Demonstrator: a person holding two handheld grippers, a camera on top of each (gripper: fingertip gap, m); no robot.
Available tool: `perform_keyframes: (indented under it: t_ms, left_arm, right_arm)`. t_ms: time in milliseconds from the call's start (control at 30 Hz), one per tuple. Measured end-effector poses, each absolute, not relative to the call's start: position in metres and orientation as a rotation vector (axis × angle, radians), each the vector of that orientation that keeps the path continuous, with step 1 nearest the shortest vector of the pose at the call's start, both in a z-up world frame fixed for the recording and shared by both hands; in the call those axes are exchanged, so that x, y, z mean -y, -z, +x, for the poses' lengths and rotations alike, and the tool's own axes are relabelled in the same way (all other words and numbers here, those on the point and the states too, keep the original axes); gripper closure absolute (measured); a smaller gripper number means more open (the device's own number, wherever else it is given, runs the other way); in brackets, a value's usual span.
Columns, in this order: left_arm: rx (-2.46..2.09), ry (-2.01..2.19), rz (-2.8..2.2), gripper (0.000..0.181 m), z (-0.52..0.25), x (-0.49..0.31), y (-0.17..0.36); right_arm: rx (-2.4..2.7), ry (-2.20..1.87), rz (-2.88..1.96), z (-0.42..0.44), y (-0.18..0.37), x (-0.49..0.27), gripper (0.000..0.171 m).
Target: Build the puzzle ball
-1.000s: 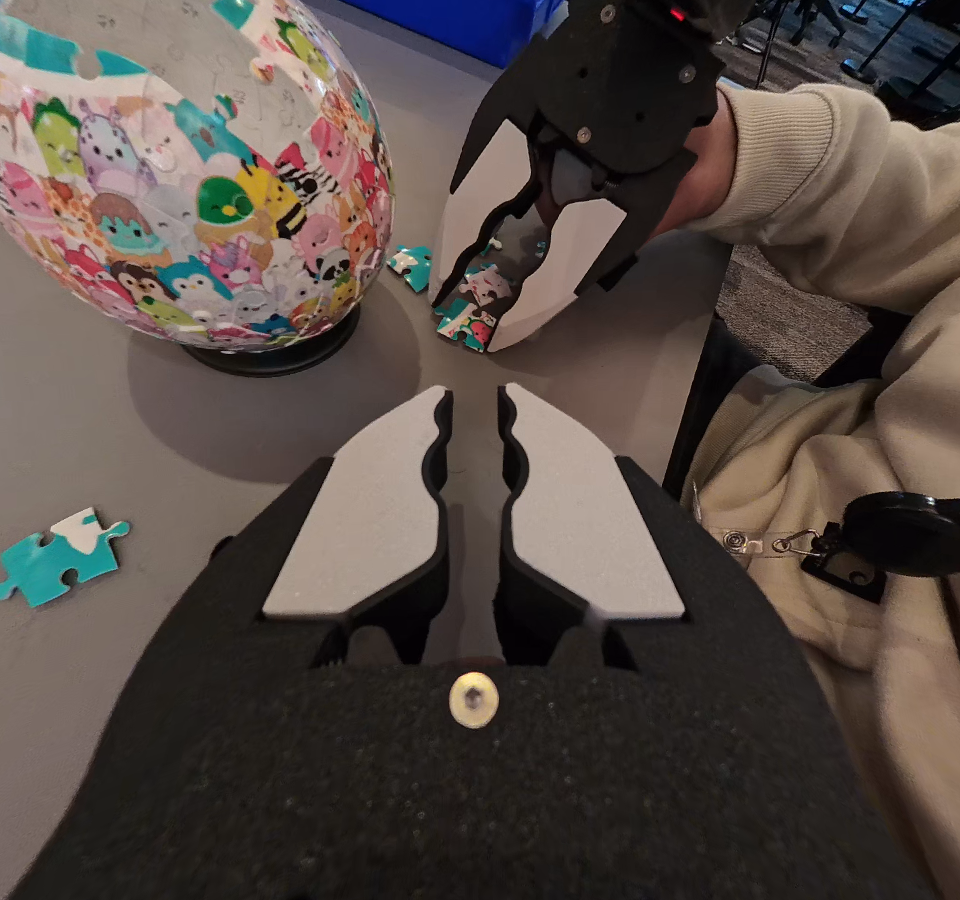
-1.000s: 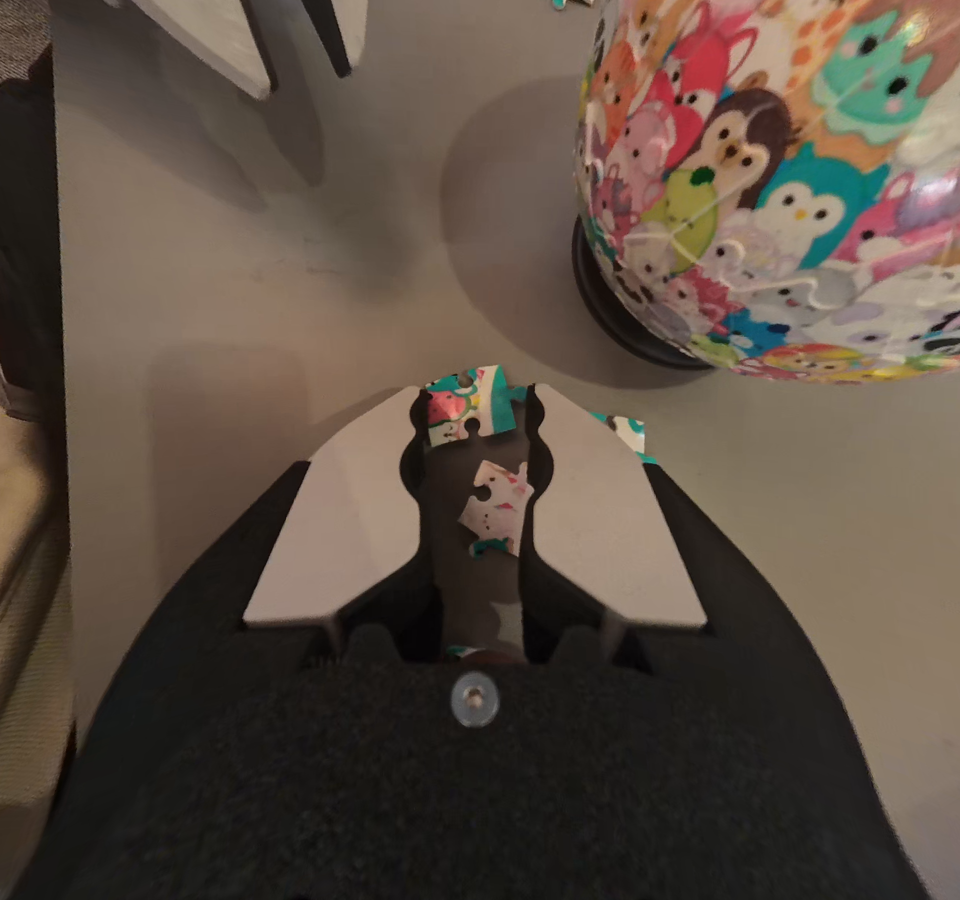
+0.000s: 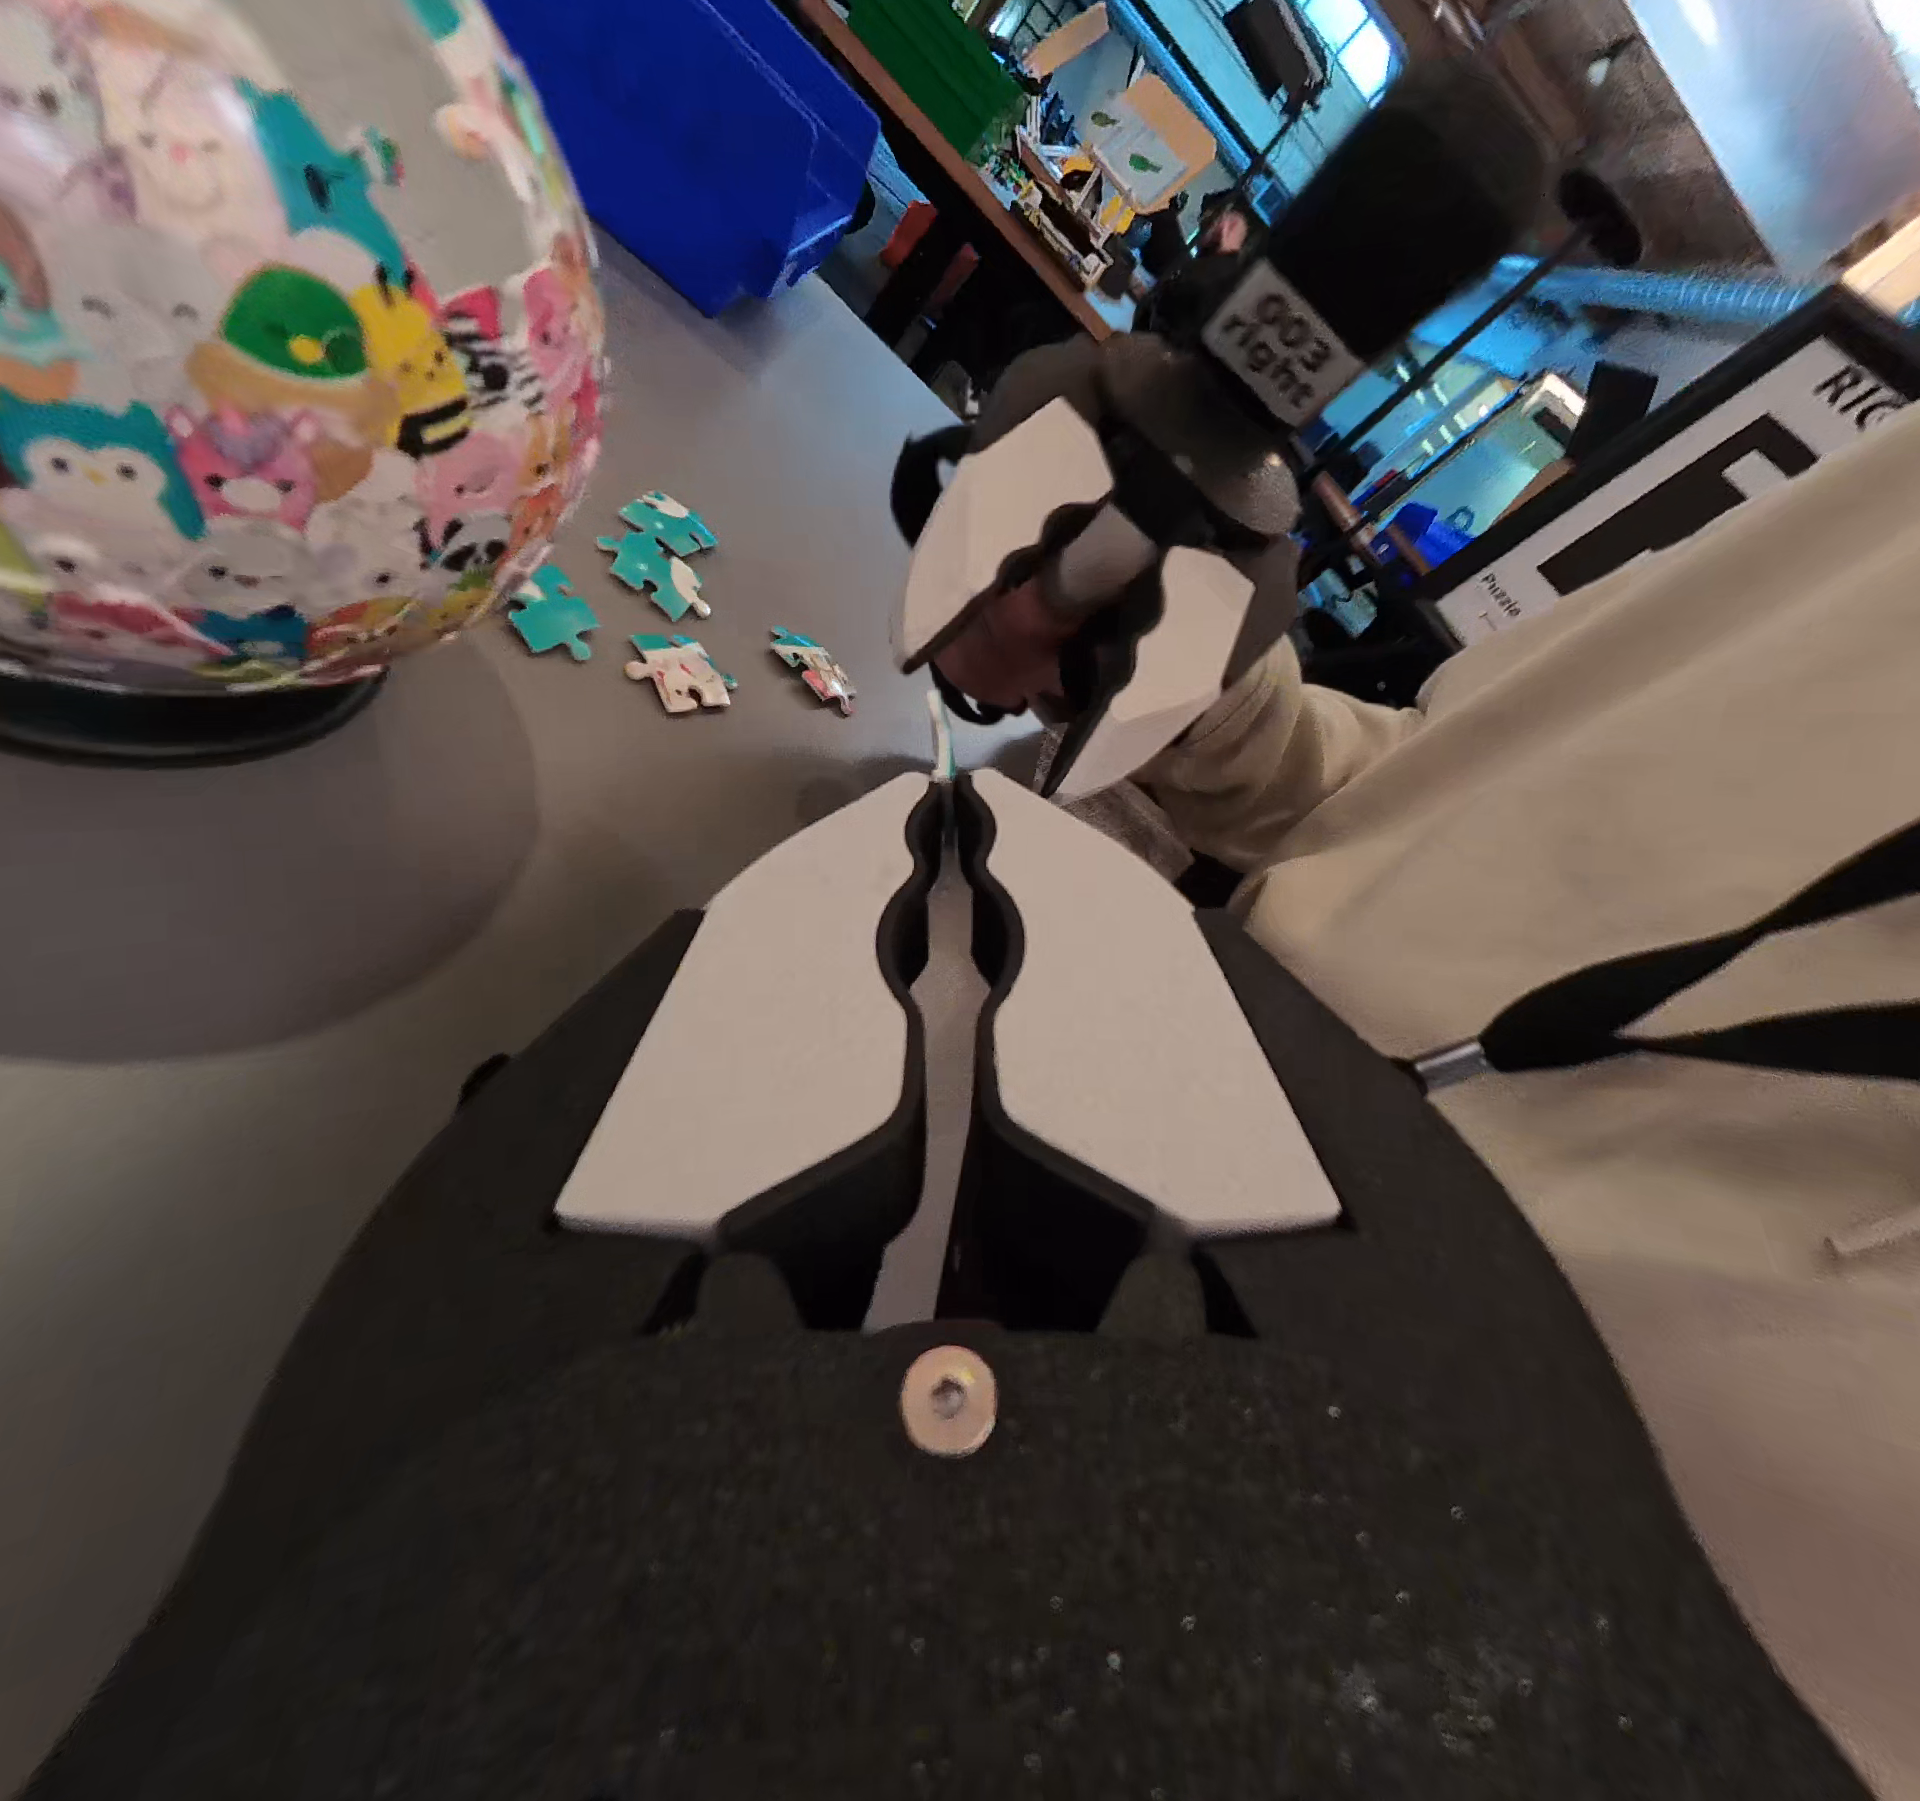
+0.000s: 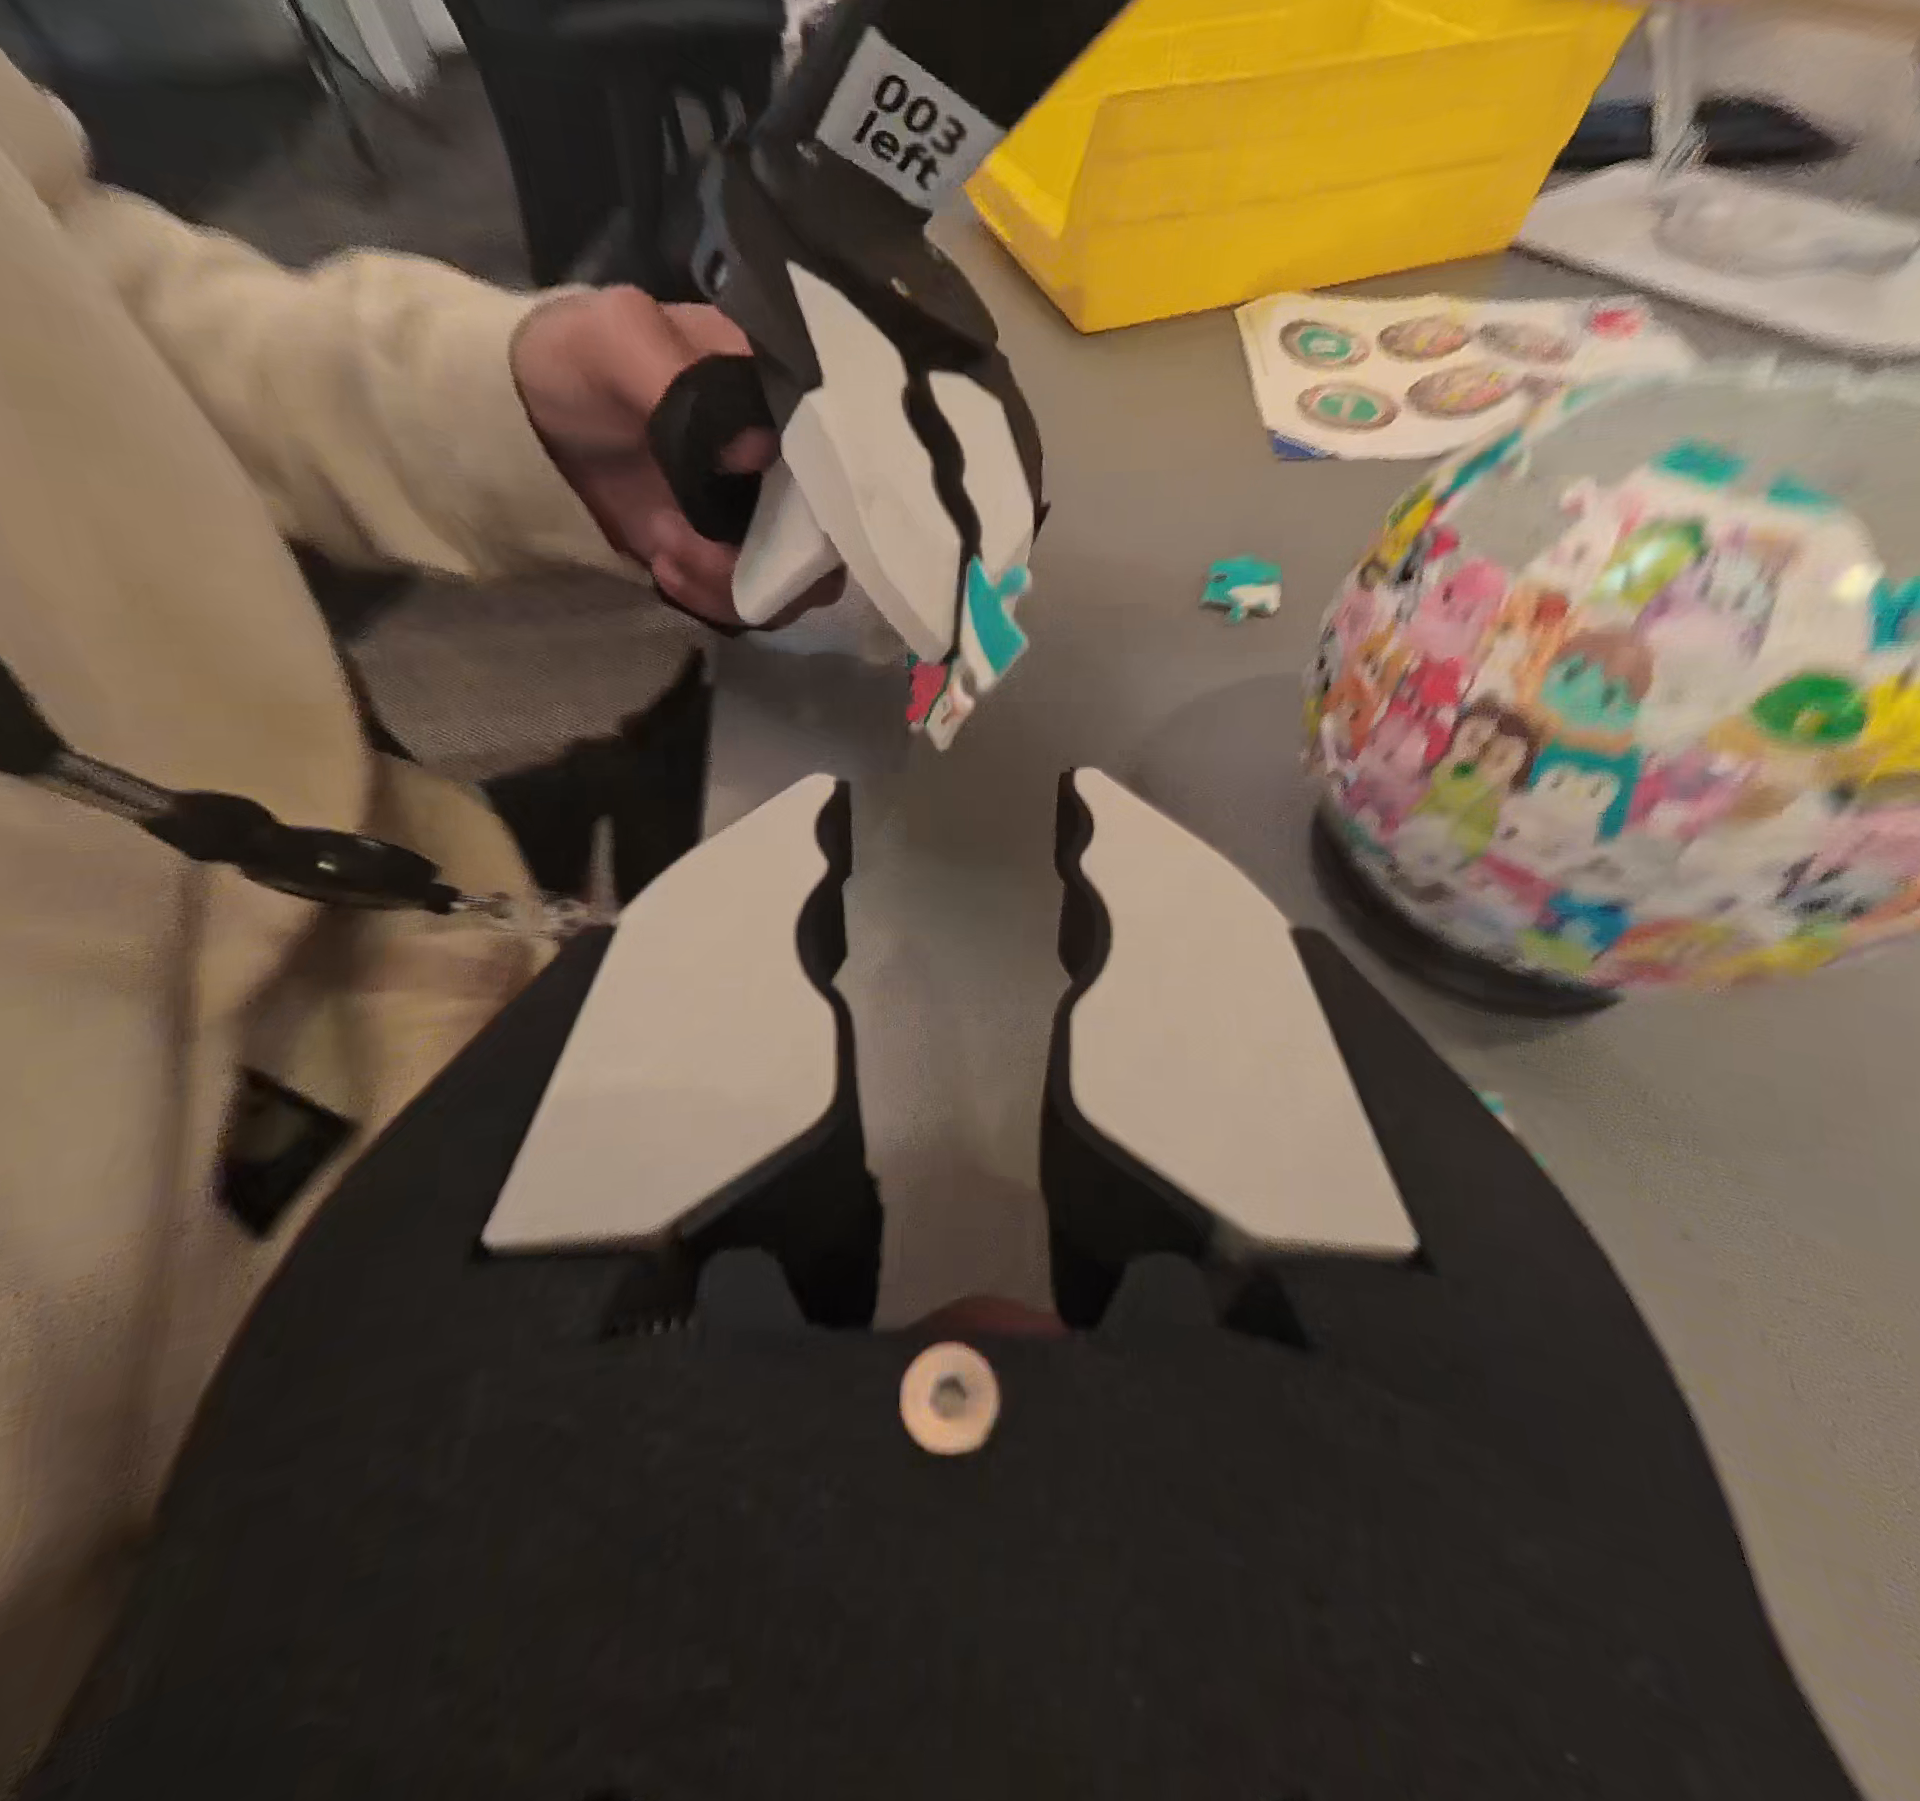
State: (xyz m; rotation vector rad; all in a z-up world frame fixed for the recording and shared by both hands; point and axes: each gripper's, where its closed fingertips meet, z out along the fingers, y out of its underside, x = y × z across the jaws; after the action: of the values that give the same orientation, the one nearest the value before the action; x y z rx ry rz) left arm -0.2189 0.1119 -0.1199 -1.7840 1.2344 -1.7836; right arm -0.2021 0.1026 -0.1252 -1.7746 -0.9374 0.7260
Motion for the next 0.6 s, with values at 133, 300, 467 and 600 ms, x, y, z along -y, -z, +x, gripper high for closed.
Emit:
perform_keyframes:
  t_ms: [133, 300, 467, 600]
  left_arm:
    - [-1.339, 1.723, -1.695, 0.179, -0.215, -0.101, 0.115]
    - [-1.434, 1.675, -1.644, 0.179, -0.201, -0.085, 0.116]
    - [-1.521, 1.661, -1.609, 0.179, -0.186, -0.071, 0.120]
    - [-1.563, 1.659, -1.614, 0.179, -0.179, -0.066, 0.128]
  right_arm:
    - [0.791, -0.946, -1.798, -0.188, 0.123, -0.094, 0.134]
    - [0.699, -1.109, -1.748, -0.173, 0.115, -0.093, 0.140]
    - [0.697, -1.171, -1.710, -0.176, 0.108, -0.088, 0.145]
    - [0.707, -1.190, -1.718, -0.176, 0.110, -0.086, 0.148]
